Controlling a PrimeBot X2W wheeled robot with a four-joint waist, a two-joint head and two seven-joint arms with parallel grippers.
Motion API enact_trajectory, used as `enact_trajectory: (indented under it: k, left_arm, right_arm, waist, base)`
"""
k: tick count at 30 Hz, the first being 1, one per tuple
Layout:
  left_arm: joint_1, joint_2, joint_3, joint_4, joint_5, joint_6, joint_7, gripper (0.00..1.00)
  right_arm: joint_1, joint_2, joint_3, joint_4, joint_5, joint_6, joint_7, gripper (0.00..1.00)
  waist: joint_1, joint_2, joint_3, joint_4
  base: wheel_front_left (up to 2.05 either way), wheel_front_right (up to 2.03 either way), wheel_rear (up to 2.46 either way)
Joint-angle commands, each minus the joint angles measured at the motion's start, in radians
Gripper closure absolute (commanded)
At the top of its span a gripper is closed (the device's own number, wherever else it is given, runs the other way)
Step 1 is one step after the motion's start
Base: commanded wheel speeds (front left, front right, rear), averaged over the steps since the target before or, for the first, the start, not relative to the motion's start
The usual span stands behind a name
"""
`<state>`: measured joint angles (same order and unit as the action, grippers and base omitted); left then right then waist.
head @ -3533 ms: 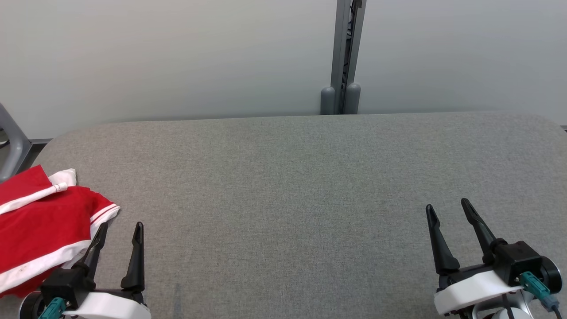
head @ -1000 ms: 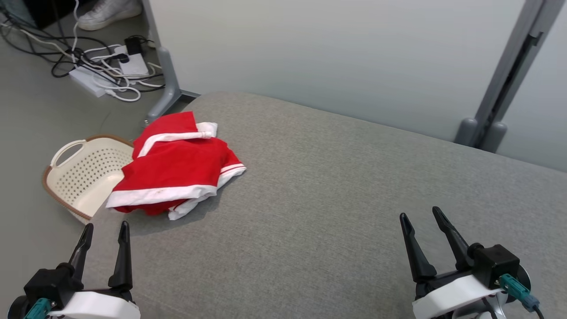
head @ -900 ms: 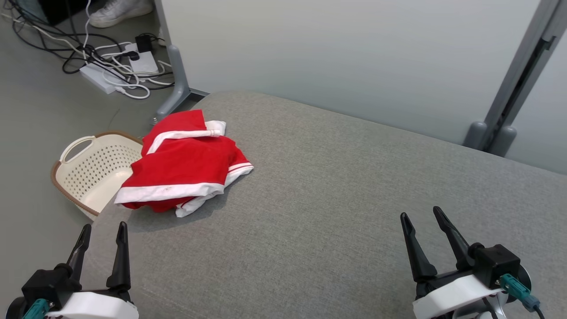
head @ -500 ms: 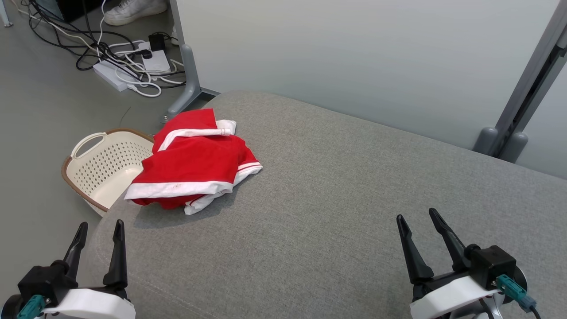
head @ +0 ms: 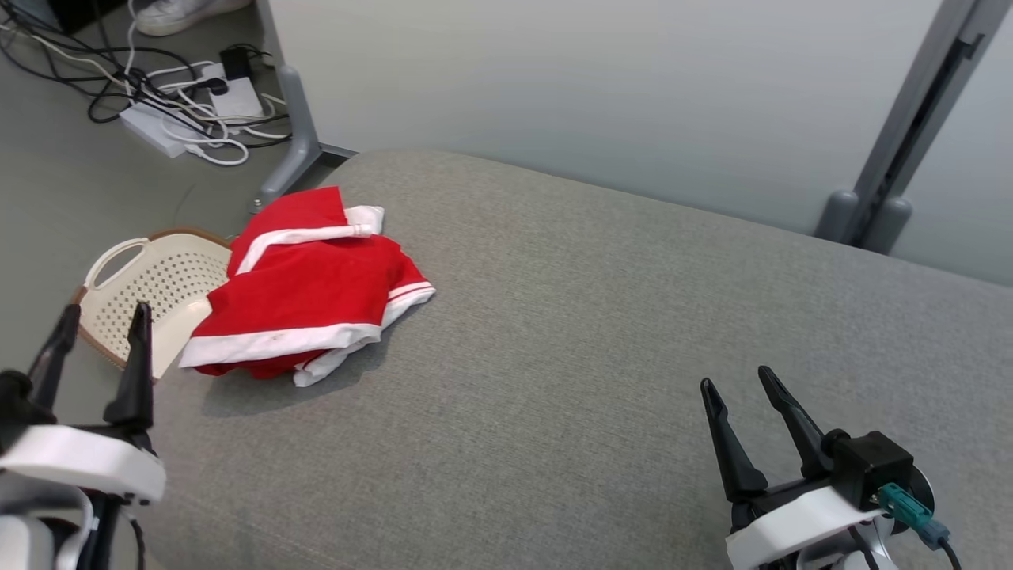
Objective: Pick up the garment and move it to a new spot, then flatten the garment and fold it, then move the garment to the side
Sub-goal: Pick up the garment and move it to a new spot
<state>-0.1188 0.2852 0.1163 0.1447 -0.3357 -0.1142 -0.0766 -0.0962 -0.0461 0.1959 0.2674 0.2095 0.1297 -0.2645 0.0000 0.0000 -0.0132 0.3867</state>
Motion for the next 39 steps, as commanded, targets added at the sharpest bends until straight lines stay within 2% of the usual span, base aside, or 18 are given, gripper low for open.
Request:
enact_trajectory:
  k: [1, 10, 12, 20, 27, 33, 39]
  left_arm:
    - [-0.029, 0.024, 0.01, 0.003, -0.018, -0.005, 0.016, 0.0]
    - [-0.185, 0.159, -0.008, 0.085, -0.144, -0.017, 0.121, 0.0]
    - [-0.205, 0.172, -0.018, 0.102, -0.168, -0.018, 0.134, 0.0]
    - [-0.347, 0.337, -0.124, 0.276, -0.369, -0.017, 0.271, 0.0]
    - [-0.437, 0.447, -0.213, 0.431, -0.536, -0.017, 0.44, 0.0]
    - [-0.496, 0.495, -0.259, 0.549, -0.623, -0.017, 0.513, 0.0]
    - [-0.533, 0.515, -0.303, 0.646, -0.697, -0.017, 0.589, 0.0]
  right_arm:
    - [-0.015, -0.008, -0.002, -0.001, -0.004, 0.002, -0.003, 0.0]
    - [-0.059, -0.008, -0.012, -0.004, -0.024, 0.002, -0.003, 0.0]
    - [-0.065, -0.008, -0.012, -0.004, -0.024, 0.002, -0.003, 0.0]
    - [-0.105, -0.009, -0.004, -0.014, -0.028, 0.002, -0.003, 0.0]
    - [-0.127, -0.008, -0.004, -0.025, -0.044, 0.002, -0.003, 0.0]
    - [-0.141, -0.008, 0.002, -0.039, -0.046, 0.002, -0.003, 0.0]
    - [-0.142, -0.008, 0.009, -0.05, -0.046, 0.002, -0.003, 0.0]
  waist:
    - [0.0, 0.0, 0.021, -0.027]
    - [0.0, 0.0, 0.1, -0.111]
    - [0.0, 0.0, 0.108, -0.123]
    - [0.0, 0.0, 0.173, -0.22]
    - [0.0, 0.0, 0.225, -0.298]
    - [0.0, 0.0, 0.266, -0.349]
    - [0.0, 0.0, 0.295, -0.38]
  base:
    - [0.0, 0.0, 0.0]
    - [0.0, 0.0, 0.0]
    - [0.0, 0.0, 0.0]
    - [0.0, 0.0, 0.0]
    - [0.0, 0.0, 0.0]
    - [0.0, 0.0, 0.0]
    - [0.0, 0.0, 0.0]
